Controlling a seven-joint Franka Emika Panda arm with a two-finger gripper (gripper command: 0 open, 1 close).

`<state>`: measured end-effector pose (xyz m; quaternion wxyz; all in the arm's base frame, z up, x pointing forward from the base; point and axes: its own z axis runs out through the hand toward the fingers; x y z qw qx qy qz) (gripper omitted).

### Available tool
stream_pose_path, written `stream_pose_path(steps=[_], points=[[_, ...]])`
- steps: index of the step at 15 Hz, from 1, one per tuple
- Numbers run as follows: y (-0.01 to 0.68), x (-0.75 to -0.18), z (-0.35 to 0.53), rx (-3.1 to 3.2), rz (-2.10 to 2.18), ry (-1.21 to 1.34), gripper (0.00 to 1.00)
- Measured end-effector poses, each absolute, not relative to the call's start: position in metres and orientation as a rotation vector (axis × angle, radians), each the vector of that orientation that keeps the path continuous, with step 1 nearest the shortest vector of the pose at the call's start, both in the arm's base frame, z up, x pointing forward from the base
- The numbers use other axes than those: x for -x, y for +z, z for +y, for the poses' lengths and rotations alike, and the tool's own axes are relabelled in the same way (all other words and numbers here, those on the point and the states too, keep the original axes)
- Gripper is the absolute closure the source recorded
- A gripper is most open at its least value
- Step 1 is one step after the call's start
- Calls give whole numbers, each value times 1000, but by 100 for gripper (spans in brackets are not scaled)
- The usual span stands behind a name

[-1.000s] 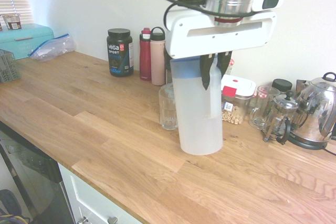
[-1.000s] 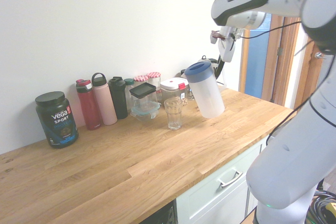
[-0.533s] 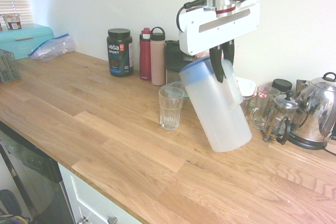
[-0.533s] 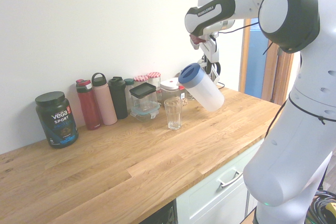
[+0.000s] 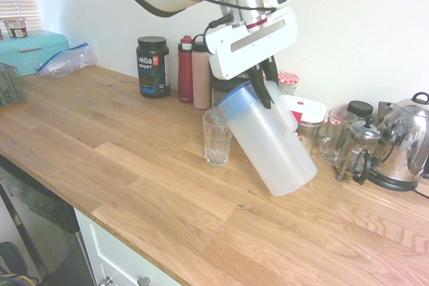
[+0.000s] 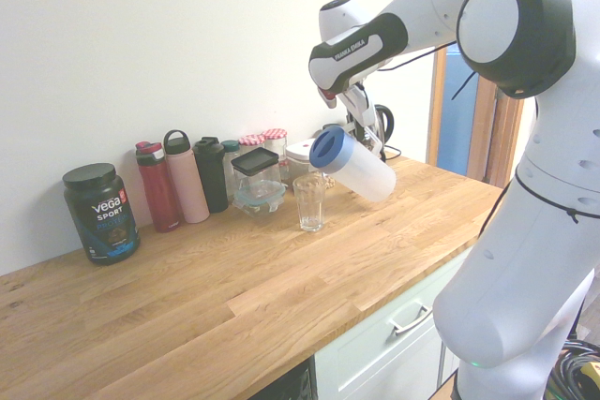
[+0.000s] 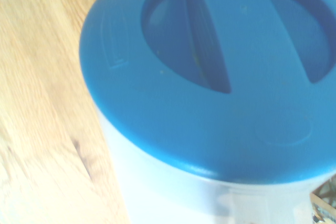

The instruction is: Pour me some water

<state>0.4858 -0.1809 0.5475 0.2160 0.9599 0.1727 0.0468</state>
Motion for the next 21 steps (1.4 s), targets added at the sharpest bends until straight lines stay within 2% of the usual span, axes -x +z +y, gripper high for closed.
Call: stream_pose_path(steps=[12,21], points=[[550,-479,-161,-2584,452,163,100],[608,-419,-264,-3051,24,569,100]])
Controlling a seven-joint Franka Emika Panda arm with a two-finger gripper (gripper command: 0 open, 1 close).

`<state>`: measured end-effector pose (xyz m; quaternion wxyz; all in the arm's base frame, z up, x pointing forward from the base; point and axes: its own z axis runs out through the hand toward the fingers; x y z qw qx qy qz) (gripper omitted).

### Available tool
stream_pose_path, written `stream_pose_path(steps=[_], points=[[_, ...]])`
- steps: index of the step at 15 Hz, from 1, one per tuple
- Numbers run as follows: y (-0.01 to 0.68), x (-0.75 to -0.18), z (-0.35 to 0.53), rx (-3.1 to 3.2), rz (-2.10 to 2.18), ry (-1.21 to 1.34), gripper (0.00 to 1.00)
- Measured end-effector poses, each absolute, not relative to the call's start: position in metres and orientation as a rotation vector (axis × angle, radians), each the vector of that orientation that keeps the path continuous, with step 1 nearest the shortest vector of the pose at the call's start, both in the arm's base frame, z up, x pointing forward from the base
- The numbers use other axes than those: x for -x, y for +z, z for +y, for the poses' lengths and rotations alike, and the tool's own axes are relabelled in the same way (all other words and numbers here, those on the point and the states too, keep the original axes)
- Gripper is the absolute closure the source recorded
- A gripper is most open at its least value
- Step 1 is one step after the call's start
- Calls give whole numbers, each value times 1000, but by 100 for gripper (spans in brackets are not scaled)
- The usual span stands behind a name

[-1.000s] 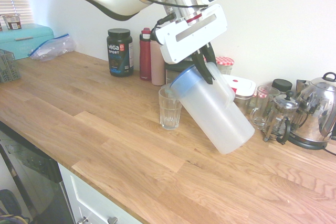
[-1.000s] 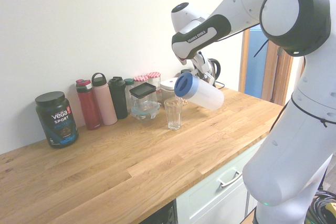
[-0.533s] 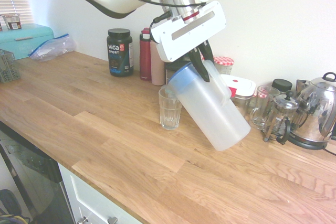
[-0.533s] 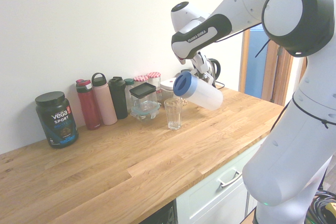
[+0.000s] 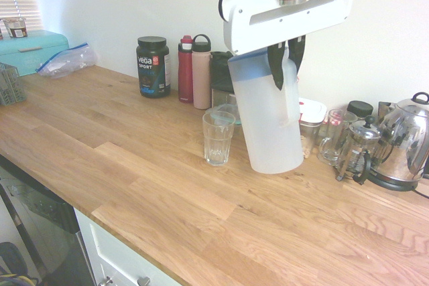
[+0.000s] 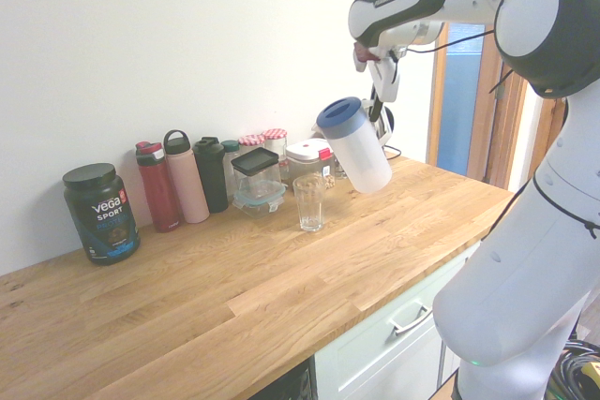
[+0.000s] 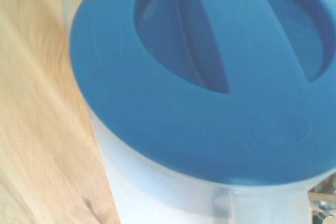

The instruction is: Pour me some water

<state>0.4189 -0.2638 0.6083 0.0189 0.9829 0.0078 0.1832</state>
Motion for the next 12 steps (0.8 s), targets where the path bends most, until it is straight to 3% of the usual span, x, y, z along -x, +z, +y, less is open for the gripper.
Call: stream_pose_path(steps=[7,12], points=[[571,-398,-303,-3145,-574,703,100],[530,-372,-281,-3038,-1062,723,100]])
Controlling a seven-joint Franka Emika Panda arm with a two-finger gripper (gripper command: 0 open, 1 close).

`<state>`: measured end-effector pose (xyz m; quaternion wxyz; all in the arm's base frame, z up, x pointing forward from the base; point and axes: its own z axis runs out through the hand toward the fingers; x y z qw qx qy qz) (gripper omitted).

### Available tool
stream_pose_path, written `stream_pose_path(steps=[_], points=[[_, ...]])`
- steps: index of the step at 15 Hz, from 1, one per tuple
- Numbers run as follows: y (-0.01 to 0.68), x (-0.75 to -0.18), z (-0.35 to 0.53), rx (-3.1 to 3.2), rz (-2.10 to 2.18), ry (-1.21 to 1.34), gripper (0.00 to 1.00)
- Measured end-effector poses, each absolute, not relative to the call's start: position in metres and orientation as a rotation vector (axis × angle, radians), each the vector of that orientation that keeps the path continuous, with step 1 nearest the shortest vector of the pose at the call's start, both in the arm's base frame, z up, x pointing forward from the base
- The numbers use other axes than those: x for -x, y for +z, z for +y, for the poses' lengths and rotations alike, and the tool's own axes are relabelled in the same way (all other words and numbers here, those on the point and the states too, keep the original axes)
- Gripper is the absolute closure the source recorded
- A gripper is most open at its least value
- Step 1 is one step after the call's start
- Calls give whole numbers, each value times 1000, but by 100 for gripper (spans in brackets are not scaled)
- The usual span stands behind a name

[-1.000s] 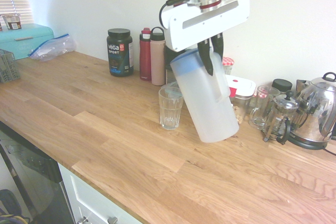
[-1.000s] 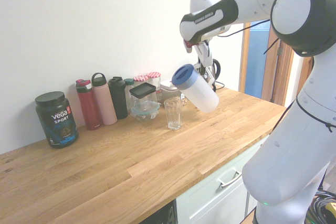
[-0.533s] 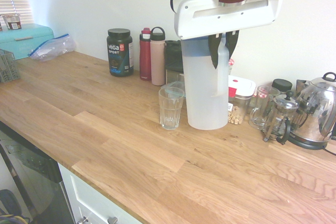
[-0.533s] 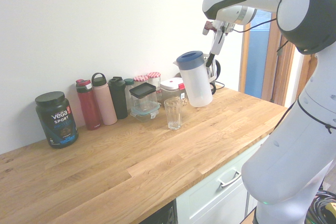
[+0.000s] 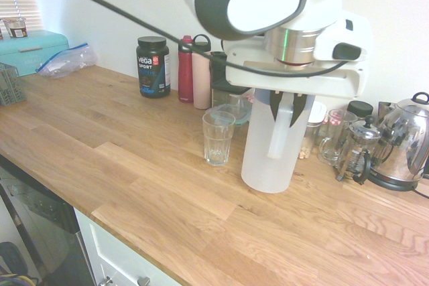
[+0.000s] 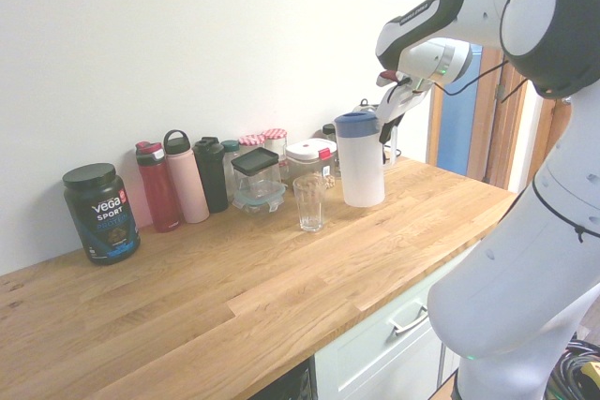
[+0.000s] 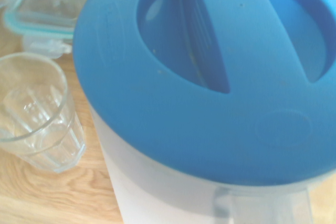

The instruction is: Pour me some water

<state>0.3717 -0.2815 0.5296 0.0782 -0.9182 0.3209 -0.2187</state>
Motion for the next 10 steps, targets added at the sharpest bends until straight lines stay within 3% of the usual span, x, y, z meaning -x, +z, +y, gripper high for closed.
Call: stream_pose_path(steps=[6,10], points=[[521,-300,-203,2554,1386,-809,100],[533,-286,-110,2567,1368,-814,100]])
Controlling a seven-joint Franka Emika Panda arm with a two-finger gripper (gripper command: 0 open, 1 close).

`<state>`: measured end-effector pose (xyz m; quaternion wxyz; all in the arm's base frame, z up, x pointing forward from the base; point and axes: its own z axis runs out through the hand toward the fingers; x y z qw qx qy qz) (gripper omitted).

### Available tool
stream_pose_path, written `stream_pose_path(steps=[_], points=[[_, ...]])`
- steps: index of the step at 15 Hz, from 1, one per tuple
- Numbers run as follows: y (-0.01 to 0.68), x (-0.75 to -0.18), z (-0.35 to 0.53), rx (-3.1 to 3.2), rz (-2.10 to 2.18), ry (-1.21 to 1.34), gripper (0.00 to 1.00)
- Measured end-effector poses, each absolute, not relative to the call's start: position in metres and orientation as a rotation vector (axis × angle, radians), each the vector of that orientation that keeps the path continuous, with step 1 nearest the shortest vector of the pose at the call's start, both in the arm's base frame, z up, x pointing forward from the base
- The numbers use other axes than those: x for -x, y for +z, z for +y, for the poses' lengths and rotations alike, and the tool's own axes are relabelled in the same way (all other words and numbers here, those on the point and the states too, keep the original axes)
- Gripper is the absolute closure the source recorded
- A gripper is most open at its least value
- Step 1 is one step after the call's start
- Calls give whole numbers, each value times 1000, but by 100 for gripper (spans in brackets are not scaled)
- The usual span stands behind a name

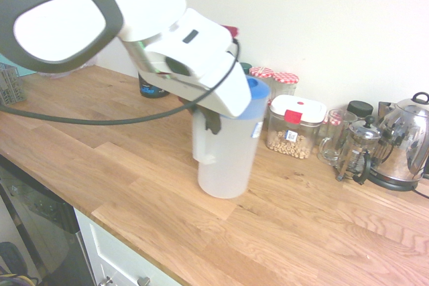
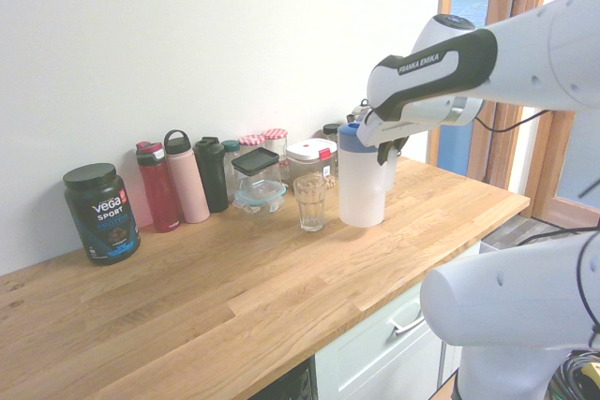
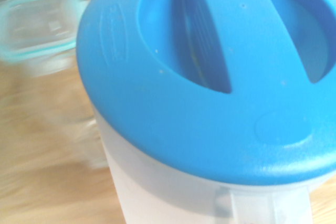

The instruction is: Pour me some water

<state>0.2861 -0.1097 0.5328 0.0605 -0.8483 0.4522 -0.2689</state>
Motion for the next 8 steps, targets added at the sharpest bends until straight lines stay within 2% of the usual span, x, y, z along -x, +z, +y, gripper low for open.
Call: stream_pose_path(steps=[4,8], points=[[569,-255,0,2614,1262,-838,100],[557,-243,104,2635,1139,-848,100]])
